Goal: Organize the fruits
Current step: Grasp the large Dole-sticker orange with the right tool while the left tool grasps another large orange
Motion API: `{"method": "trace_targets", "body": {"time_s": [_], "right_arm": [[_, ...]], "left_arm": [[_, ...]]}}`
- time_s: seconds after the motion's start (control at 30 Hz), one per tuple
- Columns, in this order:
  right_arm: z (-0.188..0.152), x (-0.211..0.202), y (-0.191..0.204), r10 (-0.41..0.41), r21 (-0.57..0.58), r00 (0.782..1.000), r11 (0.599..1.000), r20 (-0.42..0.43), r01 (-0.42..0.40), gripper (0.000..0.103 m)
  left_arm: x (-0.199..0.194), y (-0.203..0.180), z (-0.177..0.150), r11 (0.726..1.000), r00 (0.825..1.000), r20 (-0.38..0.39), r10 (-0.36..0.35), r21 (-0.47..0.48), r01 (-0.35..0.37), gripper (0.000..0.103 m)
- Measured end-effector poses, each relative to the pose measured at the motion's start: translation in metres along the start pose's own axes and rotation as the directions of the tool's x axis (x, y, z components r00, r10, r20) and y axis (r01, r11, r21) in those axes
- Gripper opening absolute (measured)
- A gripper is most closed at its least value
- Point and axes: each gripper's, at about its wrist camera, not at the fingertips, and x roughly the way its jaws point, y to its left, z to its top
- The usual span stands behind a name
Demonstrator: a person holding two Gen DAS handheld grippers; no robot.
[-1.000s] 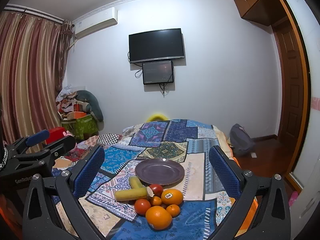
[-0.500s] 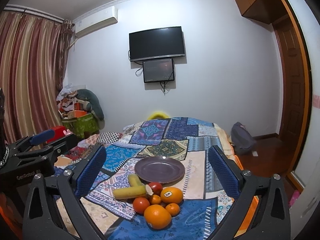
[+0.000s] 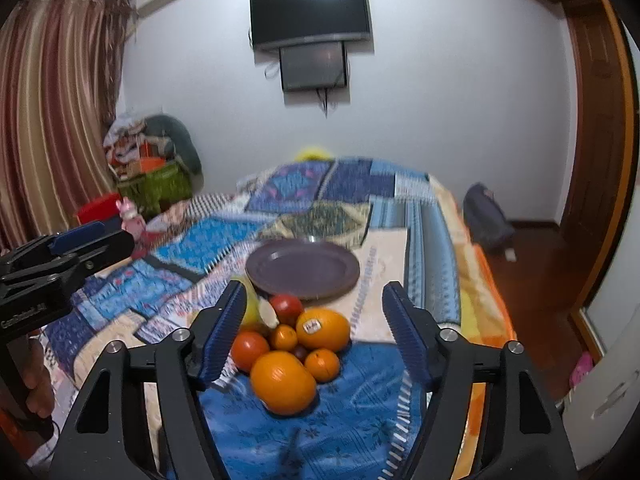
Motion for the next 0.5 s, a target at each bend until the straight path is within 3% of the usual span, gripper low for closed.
{"method": "trace_targets", "body": {"time_s": [0.17, 0.5], "right_arm": [[-0.005, 0.030, -0.007, 0.012, 0.003, 0.992, 1.000, -0.124, -0.011, 0.066], [-0.009, 0.087, -0.019, 0.067, 0.052, 0.969, 0.997, -0.239, -0.056, 0.066]], "left_arm": [[0.028, 0.001, -0.007, 1.000, 0.996, -0.085, -0.016, 0.000, 0.016, 0.064], [0.082, 0.002, -0.023, 0.999, 0.977, -0.207, -0.044, 0.012, 0.048, 0.061]]}}
